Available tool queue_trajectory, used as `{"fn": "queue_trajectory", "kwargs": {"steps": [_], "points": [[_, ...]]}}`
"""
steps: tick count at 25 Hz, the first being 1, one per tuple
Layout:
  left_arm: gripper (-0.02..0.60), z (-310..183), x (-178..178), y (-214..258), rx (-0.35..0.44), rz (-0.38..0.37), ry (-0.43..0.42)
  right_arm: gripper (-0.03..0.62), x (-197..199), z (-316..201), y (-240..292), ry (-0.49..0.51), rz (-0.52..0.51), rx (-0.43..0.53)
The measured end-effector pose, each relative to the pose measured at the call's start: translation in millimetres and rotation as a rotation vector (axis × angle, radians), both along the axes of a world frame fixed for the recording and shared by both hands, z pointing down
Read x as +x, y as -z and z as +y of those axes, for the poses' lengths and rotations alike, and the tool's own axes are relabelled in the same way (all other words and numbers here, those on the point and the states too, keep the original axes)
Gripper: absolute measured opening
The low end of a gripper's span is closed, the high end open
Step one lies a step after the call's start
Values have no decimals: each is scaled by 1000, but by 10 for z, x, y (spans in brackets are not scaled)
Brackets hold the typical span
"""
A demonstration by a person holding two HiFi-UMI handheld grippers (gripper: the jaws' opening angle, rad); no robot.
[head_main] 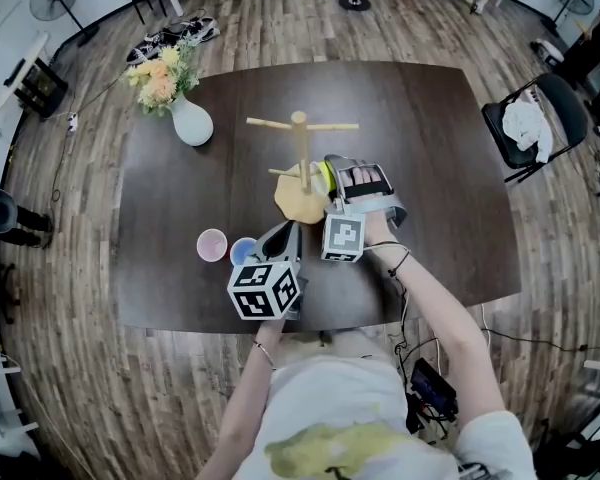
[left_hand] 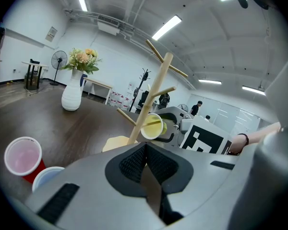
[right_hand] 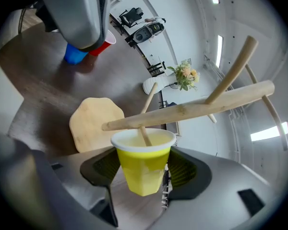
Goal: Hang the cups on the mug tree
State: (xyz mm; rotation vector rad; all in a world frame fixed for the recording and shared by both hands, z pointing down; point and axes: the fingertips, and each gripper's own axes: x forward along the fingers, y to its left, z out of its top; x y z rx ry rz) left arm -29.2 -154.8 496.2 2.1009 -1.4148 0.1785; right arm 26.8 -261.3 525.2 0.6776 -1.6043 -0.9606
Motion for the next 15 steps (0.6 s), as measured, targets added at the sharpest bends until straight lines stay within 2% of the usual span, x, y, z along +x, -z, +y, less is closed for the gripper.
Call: {"fn": "queue_trajectory", "kwargs": {"steps": [12, 15], "points": [[17, -26, -63, -15, -4, 3, 17, 299, -108, 67, -38, 62, 16, 23], [17, -36, -60, -17, -6, 4, 20, 322, -123, 86, -52, 67, 2, 17]]}}
